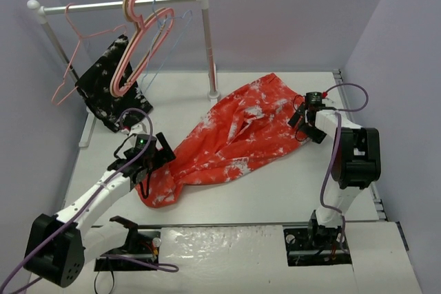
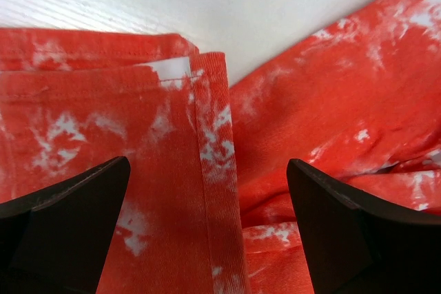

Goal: Place the trousers on the hanger
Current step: Move the trousers to the center of the board

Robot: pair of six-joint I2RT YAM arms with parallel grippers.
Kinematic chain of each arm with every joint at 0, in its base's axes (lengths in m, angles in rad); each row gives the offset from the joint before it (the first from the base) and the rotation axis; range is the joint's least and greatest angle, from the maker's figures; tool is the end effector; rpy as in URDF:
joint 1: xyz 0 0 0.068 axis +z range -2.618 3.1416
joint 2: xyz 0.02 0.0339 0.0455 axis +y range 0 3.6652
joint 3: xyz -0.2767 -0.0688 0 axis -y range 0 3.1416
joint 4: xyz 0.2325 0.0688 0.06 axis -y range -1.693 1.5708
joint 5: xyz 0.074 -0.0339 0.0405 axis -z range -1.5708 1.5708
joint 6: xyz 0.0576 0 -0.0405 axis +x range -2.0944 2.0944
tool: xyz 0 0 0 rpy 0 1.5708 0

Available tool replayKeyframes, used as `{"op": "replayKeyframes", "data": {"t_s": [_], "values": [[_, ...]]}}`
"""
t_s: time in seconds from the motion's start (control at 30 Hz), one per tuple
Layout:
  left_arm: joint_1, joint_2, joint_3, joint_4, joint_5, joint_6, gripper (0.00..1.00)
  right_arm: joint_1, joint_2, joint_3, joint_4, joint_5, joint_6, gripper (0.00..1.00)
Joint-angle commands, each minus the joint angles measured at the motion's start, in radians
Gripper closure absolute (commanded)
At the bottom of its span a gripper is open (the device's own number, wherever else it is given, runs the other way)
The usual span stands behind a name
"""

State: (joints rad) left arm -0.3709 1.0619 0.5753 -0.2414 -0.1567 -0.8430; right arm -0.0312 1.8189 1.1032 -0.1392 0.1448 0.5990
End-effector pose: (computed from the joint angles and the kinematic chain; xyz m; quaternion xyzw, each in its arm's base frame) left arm 0.2050 -0.0701 0.2124 -0.2439 0.8770 -0.1739 0.3757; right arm 0.3883 -0.0204 0.1756 0.3136 0.8803 0.0328 0.3544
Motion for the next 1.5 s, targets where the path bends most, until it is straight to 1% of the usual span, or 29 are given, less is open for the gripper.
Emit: {"op": "replayKeyframes", "data": {"t_s": [0.0, 0.03, 0.1, 0.17, 0.2, 0.3, 0.33, 0.37, 0.43, 0.6, 0.67, 0.73, 0.8, 0.87, 0.9, 0.93, 0.97, 1.0, 1.03, 1.07, 1.13, 1.2, 1.23, 1.3, 1.4, 1.47], "values": [[-0.021, 0.057, -0.009, 0.107, 0.008, -0.062, 0.06, -0.022, 0.004, -0.032, 0.087, -0.011, 0.048, 0.09], [-0.023, 0.077, -0.013, 0.117, 0.014, -0.067, 0.09, -0.023, 0.009, -0.036, 0.090, -0.017, 0.050, 0.11], [-0.028, 0.113, -0.017, 0.130, 0.017, -0.073, 0.17, -0.024, 0.014, -0.041, 0.097, -0.020, 0.050, 0.18], [-0.034, 0.152, -0.020, 0.144, 0.005, -0.074, 0.28, -0.024, 0.010, -0.045, 0.102, -0.020, 0.049, 0.30], [-0.034, 0.185, -0.020, 0.152, 0.001, -0.073, 0.38, -0.024, 0.005, -0.045, 0.102, -0.019, 0.047, 0.40], [-0.033, 0.240, 0.001, 0.175, -0.027, -0.061, 0.78, -0.030, -0.015, -0.037, 0.100, -0.020, 0.036, 0.80], [-0.031, 0.262, 0.017, 0.179, -0.041, -0.047, 0.90, -0.034, -0.030, -0.033, 0.097, -0.022, 0.033, 0.91], [-0.030, 0.280, 0.031, 0.171, -0.051, -0.023, 0.96, -0.041, -0.054, -0.027, 0.089, -0.021, 0.031, 0.98], [-0.022, 0.291, 0.101, 0.165, -0.096, 0.057, 1.00, -0.053, -0.120, -0.013, 0.073, 0.001, 0.021, 1.00], [0.050, 0.217, 0.269, 0.178, -0.152, 0.224, 1.00, -0.139, -0.292, 0.024, -0.013, 0.020, 0.002, 1.00], [0.091, 0.177, 0.332, 0.181, -0.169, 0.291, 1.00, -0.194, -0.381, 0.001, -0.031, 0.007, 0.010, 1.00], [0.112, 0.139, 0.372, 0.170, -0.214, 0.350, 1.00, -0.245, -0.464, -0.038, -0.050, -0.019, 0.015, 1.00], [0.116, 0.089, 0.379, 0.143, -0.254, 0.381, 1.00, -0.286, -0.542, -0.071, -0.073, -0.043, 0.024, 1.00], [0.118, 0.024, 0.324, 0.131, -0.299, 0.364, 1.00, -0.292, -0.596, -0.131, -0.124, -0.035, 0.036, 0.99], [0.118, -0.036, 0.287, 0.120, -0.316, 0.328, 1.00, -0.292, -0.636, -0.159, -0.138, -0.037, 0.043, 0.94], [0.118, -0.085, 0.247, 0.116, -0.334, 0.298, 1.00, -0.293, -0.662, -0.184, -0.149, -0.039, 0.047, 0.87], [0.118, -0.132, 0.196, 0.104, -0.356, 0.264, 0.97, -0.293, -0.678, -0.211, -0.157, -0.042, 0.047, 0.79], [0.118, -0.183, 0.136, 0.085, -0.383, 0.226, 0.91, -0.293, -0.695, -0.241, -0.166, -0.045, 0.046, 0.71], [0.118, -0.229, 0.078, 0.073, -0.402, 0.195, 0.82, -0.292, -0.705, -0.265, -0.172, -0.051, 0.040, 0.62], [0.119, -0.268, 0.021, 0.070, -0.414, 0.173, 0.70, -0.291, -0.708, -0.283, -0.175, -0.060, 0.028, 0.53], [0.121, -0.298, -0.021, 0.037, -0.409, 0.132, 0.52, -0.279, -0.713, -0.295, -0.182, -0.058, -0.003, 0.40], [0.121, -0.282, -0.018, 0.053, -0.346, 0.153, 0.30, -0.253, -0.728, -0.292, -0.183, -0.046, -0.018, 0.31], [0.121, -0.260, 0.007, 0.029, -0.324, 0.163, 0.24, -0.230, -0.732, -0.283, -0.183, -0.038, -0.026, 0.30], [0.121, -0.220, 0.070, -0.054, -0.295, 0.162, 0.17, -0.174, -0.736, -0.260, -0.183, -0.021, -0.044, 0.27], [0.124, -0.209, 0.094, -0.115, -0.262, 0.152, 0.15, -0.066, -0.723, -0.213, -0.148, -0.021, -0.093, 0.27], [0.124, -0.225, 0.086, -0.121, -0.230, 0.151, 0.16, -0.001, -0.678, -0.187, -0.124, -0.056, -0.131, 0.28]]}}
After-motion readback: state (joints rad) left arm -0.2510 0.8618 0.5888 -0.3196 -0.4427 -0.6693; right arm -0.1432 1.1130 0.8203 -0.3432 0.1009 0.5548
